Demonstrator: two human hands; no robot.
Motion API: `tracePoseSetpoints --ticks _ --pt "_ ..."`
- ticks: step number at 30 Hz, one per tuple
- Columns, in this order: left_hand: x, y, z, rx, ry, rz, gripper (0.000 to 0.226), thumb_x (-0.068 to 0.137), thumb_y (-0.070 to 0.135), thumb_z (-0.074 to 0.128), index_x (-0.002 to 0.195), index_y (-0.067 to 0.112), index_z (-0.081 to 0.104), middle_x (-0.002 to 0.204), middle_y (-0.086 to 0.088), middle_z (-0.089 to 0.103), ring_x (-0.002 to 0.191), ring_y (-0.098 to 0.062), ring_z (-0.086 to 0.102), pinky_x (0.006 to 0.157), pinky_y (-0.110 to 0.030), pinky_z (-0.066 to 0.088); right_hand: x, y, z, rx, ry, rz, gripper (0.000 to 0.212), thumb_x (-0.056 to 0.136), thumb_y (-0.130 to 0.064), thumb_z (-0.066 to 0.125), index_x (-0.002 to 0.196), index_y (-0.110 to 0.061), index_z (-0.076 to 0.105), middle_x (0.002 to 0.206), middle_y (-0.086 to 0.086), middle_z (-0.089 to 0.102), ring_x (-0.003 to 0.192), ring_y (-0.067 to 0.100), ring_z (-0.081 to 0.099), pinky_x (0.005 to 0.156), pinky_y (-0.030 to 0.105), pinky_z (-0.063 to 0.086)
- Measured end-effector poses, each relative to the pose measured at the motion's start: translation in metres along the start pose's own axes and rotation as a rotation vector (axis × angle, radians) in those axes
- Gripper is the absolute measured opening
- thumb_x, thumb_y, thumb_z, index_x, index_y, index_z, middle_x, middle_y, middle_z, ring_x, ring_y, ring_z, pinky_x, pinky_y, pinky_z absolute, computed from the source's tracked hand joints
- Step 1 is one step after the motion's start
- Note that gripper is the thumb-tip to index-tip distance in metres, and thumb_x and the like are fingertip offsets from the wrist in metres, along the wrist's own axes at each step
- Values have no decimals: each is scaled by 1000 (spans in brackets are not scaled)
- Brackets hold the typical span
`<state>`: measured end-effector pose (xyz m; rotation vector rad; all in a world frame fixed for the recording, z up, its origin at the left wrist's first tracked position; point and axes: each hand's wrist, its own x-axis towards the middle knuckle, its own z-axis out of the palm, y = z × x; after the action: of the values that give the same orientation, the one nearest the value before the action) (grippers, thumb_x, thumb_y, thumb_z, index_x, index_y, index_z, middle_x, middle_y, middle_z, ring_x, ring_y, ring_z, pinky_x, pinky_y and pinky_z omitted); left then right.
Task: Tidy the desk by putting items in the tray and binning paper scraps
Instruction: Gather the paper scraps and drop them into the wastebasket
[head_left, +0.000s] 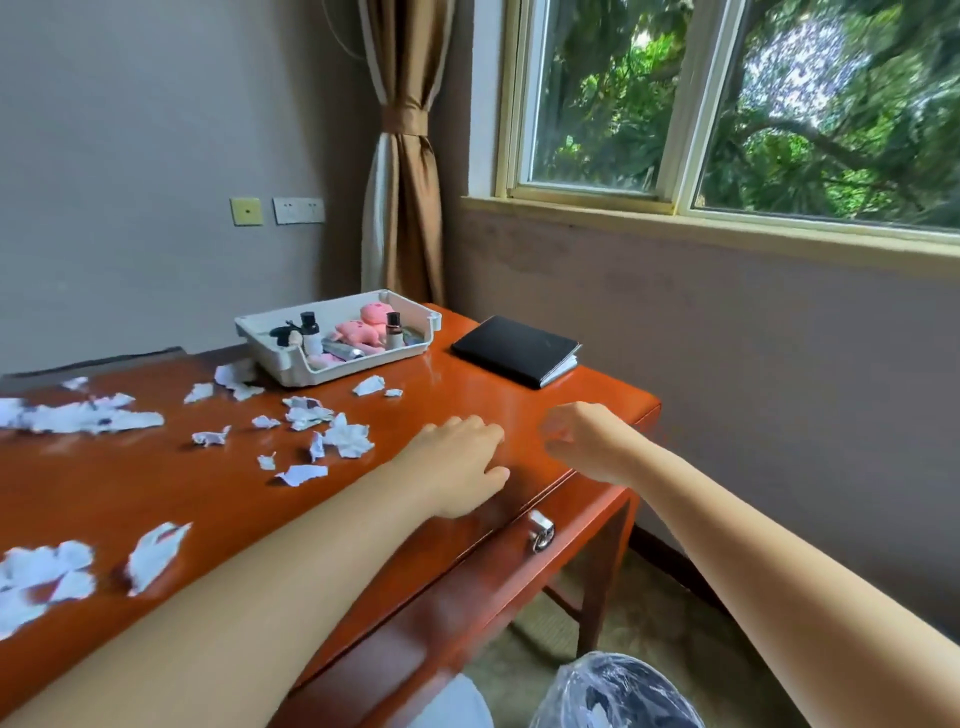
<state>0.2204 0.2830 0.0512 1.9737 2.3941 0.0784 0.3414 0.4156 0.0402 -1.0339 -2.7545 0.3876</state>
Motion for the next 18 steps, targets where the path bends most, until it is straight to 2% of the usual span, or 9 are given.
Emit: tracePoseSetpoints --ticks 4,7,10,15,18 --pt "-26 -50 6 -15 -1 -124 48 98 39 37 142 19 33 147 -4 34 134 -24 33 112 -42 29 17 -46 19 -10 -47 -110 30 92 -17 50 120 -15 60 122 4 62 109 22 59 90 31 49" --pt "-42 -82 16 -22 24 -244 53 97 41 39 145 20 28 153 -3 25 142 -24 22 116 -45 18 30 -74 40 0 -74 -170 27 92 -18 49 117 -15 60 119 5 62 105 22 59 90 34 50" --pt "-55 -106 29 26 67 -399 61 96 46 37 149 21 18 158 -3 16 146 -24 13 118 -47 12 41 -96 63 17 -107 -198 33 94 -26 49 125 -18 53 126 6 56 113 24 53 95 35 47" --pt "-80 -138 50 83 101 -678 70 94 59 30 151 26 6 161 -4 0 148 -29 -3 116 -54 1 52 -128 106 21 -90 -197 55 96 -43 41 145 -26 26 153 4 28 138 28 30 112 42 28" --pt "-92 -153 61 89 99 -759 73 91 65 24 151 29 1 161 -3 -4 148 -31 -6 115 -57 2 60 -144 126 -2 -54 -197 62 95 -52 35 148 -27 16 158 5 16 146 27 14 118 45 14"
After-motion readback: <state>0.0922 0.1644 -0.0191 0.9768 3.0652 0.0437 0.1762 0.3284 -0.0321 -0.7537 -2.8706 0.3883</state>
